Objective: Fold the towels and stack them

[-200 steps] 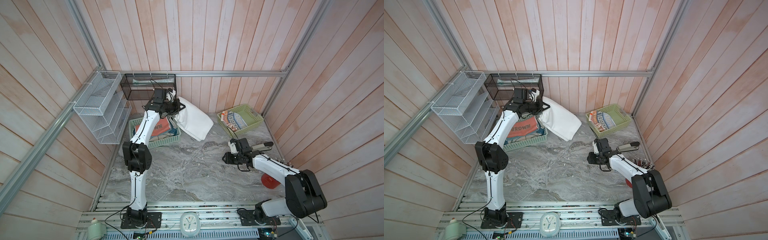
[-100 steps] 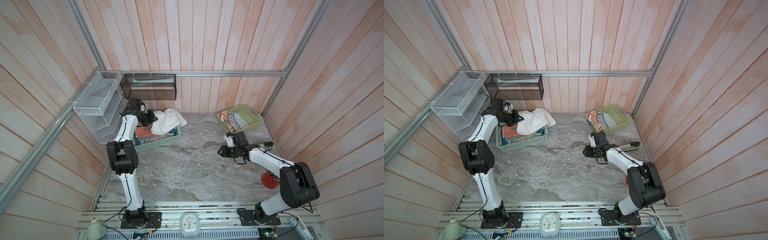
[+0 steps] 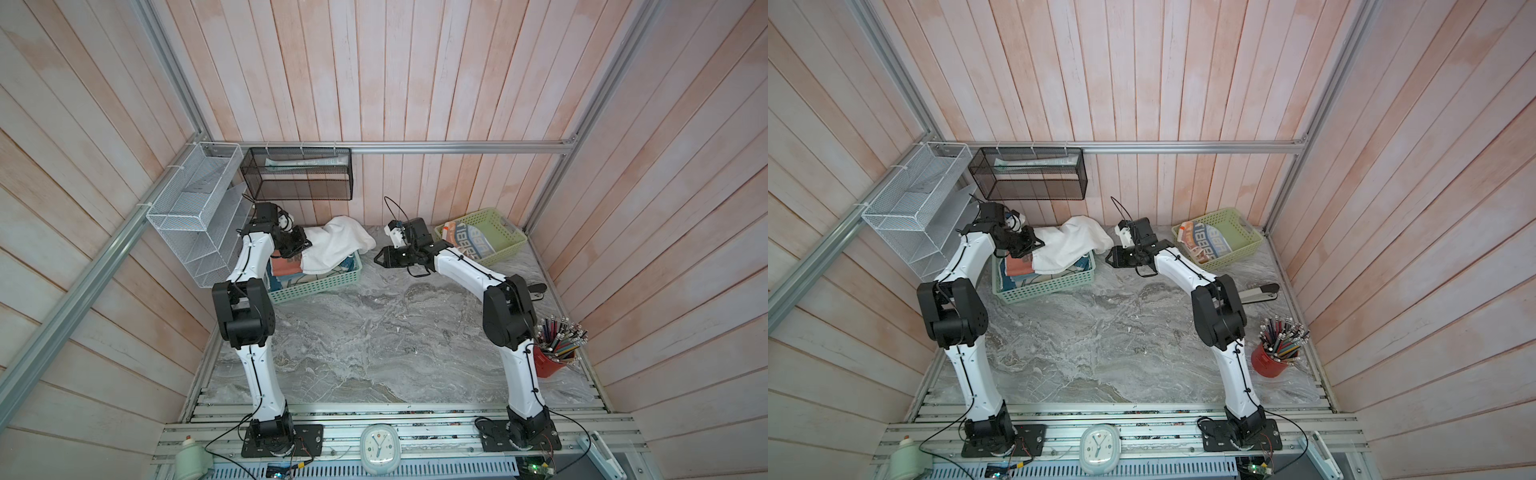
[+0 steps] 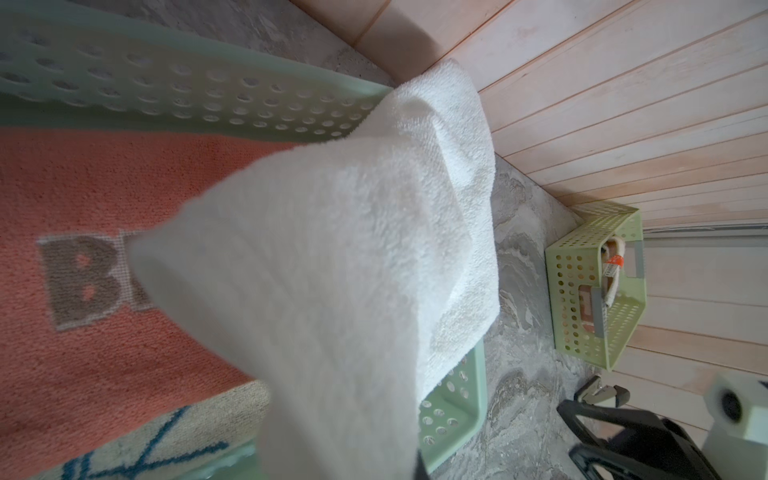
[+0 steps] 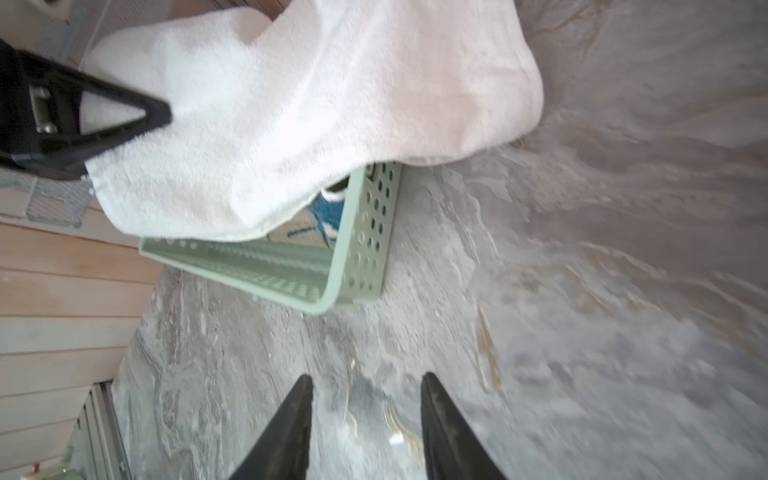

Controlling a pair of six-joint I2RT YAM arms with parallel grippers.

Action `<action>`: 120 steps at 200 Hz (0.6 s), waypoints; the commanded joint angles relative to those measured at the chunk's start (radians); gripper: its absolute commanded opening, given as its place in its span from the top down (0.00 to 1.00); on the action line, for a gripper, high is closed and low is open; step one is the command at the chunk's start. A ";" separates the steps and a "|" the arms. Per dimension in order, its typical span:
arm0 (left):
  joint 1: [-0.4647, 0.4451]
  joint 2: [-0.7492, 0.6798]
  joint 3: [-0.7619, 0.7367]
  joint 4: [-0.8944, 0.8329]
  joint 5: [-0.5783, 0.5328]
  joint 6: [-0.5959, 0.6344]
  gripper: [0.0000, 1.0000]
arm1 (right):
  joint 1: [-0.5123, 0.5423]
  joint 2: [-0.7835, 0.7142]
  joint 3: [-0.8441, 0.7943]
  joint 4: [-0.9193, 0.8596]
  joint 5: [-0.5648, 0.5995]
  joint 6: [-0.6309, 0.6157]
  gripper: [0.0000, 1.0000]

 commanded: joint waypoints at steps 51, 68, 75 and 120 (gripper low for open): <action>-0.012 -0.015 -0.106 0.041 0.142 0.037 1.00 | 0.053 0.335 0.494 -0.256 -0.037 0.002 0.56; -0.025 -0.024 -0.134 0.046 0.166 0.039 1.00 | 0.053 0.357 0.512 -0.238 -0.034 0.013 0.56; -0.031 -0.026 -0.142 0.045 0.172 0.043 1.00 | 0.053 0.360 0.510 -0.227 -0.032 0.016 0.56; -0.062 -0.065 -0.177 0.040 0.205 0.043 1.00 | 0.053 0.371 0.495 -0.179 -0.038 0.030 0.60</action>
